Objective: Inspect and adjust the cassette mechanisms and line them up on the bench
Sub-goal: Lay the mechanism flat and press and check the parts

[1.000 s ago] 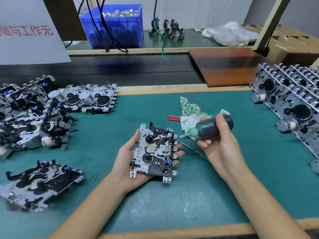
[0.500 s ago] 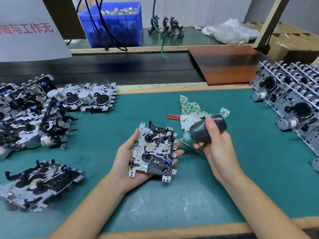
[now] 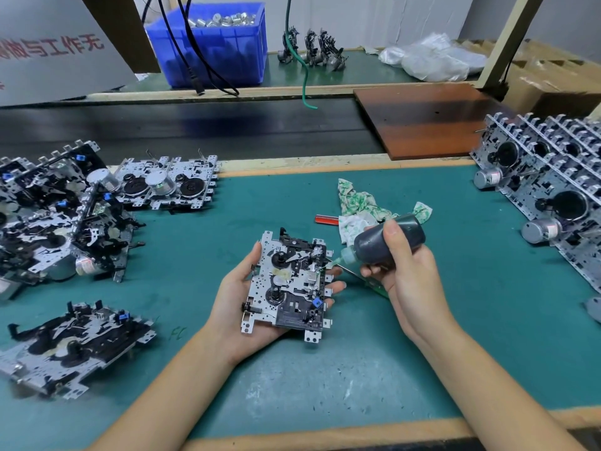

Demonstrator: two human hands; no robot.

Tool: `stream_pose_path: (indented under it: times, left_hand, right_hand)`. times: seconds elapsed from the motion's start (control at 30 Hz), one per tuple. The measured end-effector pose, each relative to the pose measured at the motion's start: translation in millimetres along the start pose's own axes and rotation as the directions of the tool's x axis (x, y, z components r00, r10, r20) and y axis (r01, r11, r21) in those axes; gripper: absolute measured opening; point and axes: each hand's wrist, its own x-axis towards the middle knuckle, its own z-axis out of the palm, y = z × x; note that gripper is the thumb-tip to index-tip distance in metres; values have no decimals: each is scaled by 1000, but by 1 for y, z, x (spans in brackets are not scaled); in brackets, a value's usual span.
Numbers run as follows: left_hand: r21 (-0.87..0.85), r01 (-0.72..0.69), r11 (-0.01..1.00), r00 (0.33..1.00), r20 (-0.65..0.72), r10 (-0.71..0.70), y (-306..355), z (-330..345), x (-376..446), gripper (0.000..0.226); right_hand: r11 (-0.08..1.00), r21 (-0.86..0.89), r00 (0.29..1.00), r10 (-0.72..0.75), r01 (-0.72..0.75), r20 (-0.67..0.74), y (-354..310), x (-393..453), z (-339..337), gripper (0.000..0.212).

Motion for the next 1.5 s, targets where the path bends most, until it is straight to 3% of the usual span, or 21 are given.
stream_pose_path:
  times: [0.23, 0.47, 0.6, 0.73, 0.93, 0.97, 1.0, 1.07, 1.1, 1.13, 1.2, 1.27, 1.37, 1.43, 1.5]
  left_hand:
    - [0, -9, 1000, 1000, -13, 9, 2, -2, 1, 70]
    - [52, -2, 999, 1000, -7, 3, 0, -2, 1, 75]
    - [101, 13, 995, 1000, 16, -15, 1, -2, 1, 81]
    - [122, 39, 992, 997, 58, -47, 2, -1, 0, 85]
    - [154, 110, 982, 979, 155, -134, 3, -2, -1, 88]
    - [167, 131, 977, 973, 167, -159, 4, -3, -2, 88]
    - [183, 156, 971, 967, 171, -188, 5, -3, -2, 89]
    - [224, 208, 952, 958, 149, -244, 6, -6, 0, 90]
    - [262, 238, 935, 955, 113, -274, 8, -6, 2, 90]
    - [306, 267, 914, 955, 44, -294, 10, -5, 4, 88]
    - [399, 316, 861, 947, -85, -309, 16, -2, 9, 79]
    - [504, 362, 785, 932, -175, -317, 21, 7, 12, 68]
    - [742, 407, 532, 913, -302, -275, 26, 30, 14, 58]
    - [854, 375, 361, 926, -363, -103, 28, 39, 9, 70]
    - [925, 256, 279, 938, -308, 160, 26, 32, -3, 76]
  right_hand:
    - [992, -26, 990, -128, 127, -50, -11, 2, -8, 47]
    - [864, -440, 969, -231, 245, 86, -6, 15, -24, 39]
    - [827, -508, 970, -219, 242, 106, -2, 16, -28, 41]
    - [699, -642, 934, -351, 314, 75, -4, 13, -29, 37]
    - [628, -750, 944, -330, 208, -15, -5, 11, -37, 43]
    - [601, -756, 907, -420, 258, -25, -7, 8, -35, 46]
    - [534, -758, 827, -562, 374, 12, -10, 4, -33, 45]
    - [222, -722, 573, -769, 655, 283, -15, -4, -33, 35]
    - [39, -674, 474, -741, 738, 476, -14, -9, -35, 33]
    - [-103, -621, 429, -635, 777, 642, -12, -14, -37, 35]
    - [-242, -595, 495, -367, 767, 788, -7, -19, -42, 53]
    - [-301, -619, 572, -237, 725, 785, -4, -21, -45, 68]
    - [-372, -576, 549, -187, 728, 815, -4, -23, -45, 68]
    - [-367, -564, 532, -194, 740, 824, -2, -25, -48, 66]
    - [-321, -591, 543, -232, 740, 807, 0, -28, -51, 64]
